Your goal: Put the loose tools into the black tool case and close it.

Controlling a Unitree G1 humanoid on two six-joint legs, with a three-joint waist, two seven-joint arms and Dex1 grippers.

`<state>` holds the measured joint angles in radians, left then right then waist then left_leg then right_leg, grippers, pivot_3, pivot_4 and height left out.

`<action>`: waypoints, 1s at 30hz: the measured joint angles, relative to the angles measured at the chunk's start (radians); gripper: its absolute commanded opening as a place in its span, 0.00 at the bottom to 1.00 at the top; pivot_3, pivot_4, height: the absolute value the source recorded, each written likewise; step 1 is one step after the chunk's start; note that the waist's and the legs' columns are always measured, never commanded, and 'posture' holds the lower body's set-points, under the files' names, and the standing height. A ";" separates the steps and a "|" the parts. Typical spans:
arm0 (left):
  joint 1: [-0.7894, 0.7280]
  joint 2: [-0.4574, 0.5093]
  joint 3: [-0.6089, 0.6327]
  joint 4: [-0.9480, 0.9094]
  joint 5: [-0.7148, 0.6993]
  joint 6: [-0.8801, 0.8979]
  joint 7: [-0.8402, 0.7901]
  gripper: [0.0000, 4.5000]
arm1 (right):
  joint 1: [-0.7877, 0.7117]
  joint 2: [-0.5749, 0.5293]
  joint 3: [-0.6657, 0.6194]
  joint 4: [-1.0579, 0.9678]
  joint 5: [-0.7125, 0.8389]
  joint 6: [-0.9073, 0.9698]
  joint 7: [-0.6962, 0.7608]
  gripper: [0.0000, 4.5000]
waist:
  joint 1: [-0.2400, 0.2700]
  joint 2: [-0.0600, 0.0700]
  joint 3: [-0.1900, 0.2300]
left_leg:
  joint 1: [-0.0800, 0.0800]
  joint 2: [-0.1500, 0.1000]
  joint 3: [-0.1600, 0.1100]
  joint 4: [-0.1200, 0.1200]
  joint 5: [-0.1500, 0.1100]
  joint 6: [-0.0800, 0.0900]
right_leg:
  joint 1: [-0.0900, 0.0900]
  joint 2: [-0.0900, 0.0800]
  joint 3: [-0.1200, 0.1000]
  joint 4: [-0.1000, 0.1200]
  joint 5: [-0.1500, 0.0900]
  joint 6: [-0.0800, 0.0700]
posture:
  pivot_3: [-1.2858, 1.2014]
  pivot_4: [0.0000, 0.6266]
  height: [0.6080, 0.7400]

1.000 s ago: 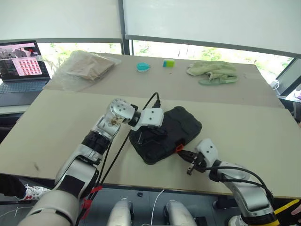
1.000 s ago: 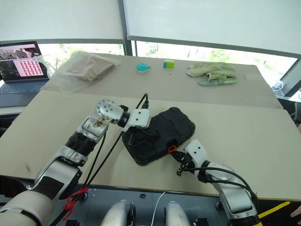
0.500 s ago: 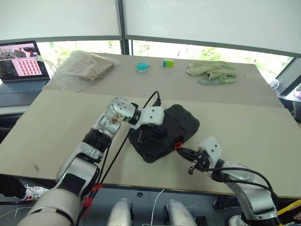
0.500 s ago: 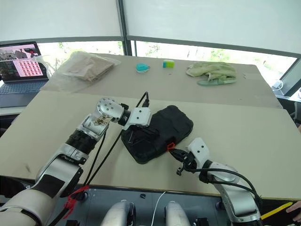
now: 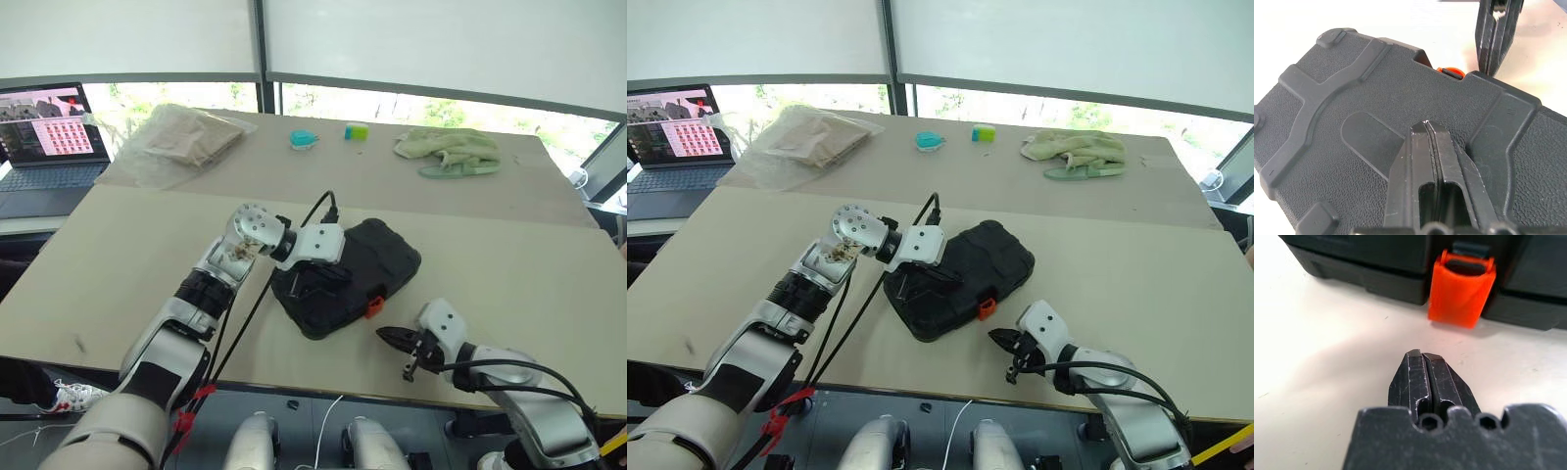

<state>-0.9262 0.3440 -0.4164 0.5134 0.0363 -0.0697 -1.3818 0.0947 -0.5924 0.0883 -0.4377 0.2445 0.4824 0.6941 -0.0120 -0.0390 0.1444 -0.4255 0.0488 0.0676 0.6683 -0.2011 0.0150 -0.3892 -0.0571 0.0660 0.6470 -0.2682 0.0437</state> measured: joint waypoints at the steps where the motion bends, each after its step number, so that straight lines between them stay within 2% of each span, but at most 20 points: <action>1: 0.000 0.000 0.000 0.000 0.000 0.000 0.000 0.01 | -0.005 0.008 0.006 0.004 -0.005 -0.002 -0.005 0.00 | 0.000 0.000 0.000 | 0.000 0.000 0.000 0.000 0.000 0.000 | 0.000 0.000 0.000 0.000 0.000 0.000 | 0.52 0.24 1.00; 9: 0.000 0.003 0.000 0.000 0.000 -0.014 0.000 0.01 | -0.049 0.102 0.017 0.079 -0.028 -0.046 -0.067 0.00 | 0.000 0.000 0.000 | 0.000 0.000 0.000 0.000 0.000 0.000 | 0.000 0.000 0.000 0.000 0.000 0.000 | 0.52 0.24 1.00; 12: 0.000 0.002 0.000 -0.002 0.001 -0.014 -0.001 0.00 | -0.039 0.103 0.015 0.069 -0.027 -0.044 -0.070 0.19 | 0.000 0.000 0.000 | 0.000 0.000 0.000 0.000 0.000 0.000 | 0.000 0.000 0.000 0.000 0.000 0.000 | 0.52 0.24 1.00; 19: -0.002 0.005 0.001 0.004 0.001 -0.016 -0.003 0.00 | 0.051 0.069 -0.073 -0.091 0.028 0.049 -0.086 0.72 | 0.000 0.000 0.000 | 0.000 0.000 -0.001 -0.001 0.000 0.000 | 0.000 0.000 0.000 0.000 0.000 0.000 | 0.52 0.24 1.00; 30: -0.016 -0.004 0.001 0.032 0.001 -0.022 -0.006 0.00 | -0.018 0.181 -0.100 -0.083 0.097 0.138 -0.165 0.72 | -0.002 0.000 0.000 | 0.000 0.000 -0.001 -0.001 0.000 0.000 | 0.000 0.000 0.000 0.000 0.000 0.000 | 0.52 0.24 1.00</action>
<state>-0.9420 0.3398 -0.4159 0.5457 0.0374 -0.0916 -1.3876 0.0770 -0.4112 -0.0120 -0.5211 0.3413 0.6204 0.5289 -0.0137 -0.0392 0.1441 -0.4251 0.0492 0.0667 0.6674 -0.2011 0.0149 -0.3890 -0.0574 0.0658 0.6466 -0.2684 0.0437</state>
